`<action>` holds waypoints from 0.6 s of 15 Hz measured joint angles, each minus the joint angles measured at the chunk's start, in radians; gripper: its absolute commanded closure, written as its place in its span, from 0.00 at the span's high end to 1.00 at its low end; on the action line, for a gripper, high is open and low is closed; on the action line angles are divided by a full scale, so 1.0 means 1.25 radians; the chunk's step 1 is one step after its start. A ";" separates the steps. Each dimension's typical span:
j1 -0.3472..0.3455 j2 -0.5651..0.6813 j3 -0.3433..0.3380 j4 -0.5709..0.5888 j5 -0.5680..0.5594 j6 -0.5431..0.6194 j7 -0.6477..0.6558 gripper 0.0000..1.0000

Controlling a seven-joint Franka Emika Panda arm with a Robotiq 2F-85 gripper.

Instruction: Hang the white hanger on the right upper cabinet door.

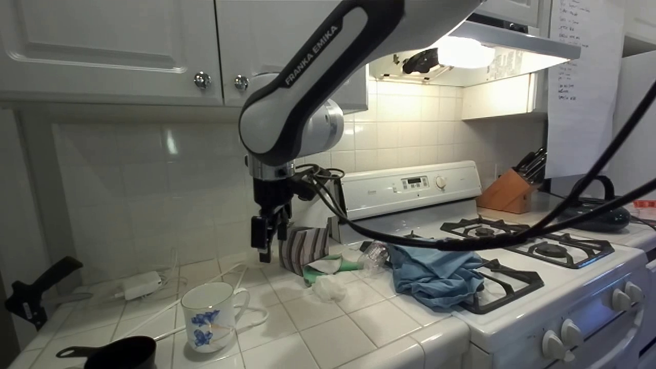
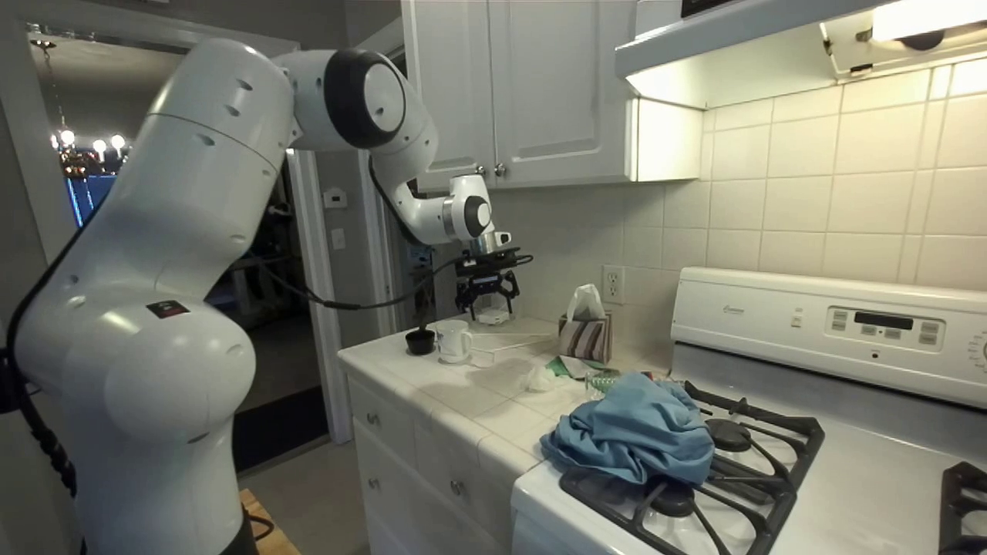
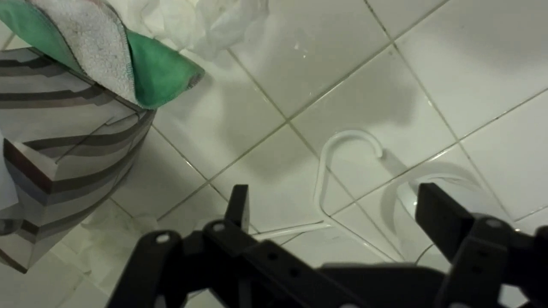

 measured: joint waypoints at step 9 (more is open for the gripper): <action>0.048 0.218 -0.033 0.255 0.000 -0.092 0.179 1.00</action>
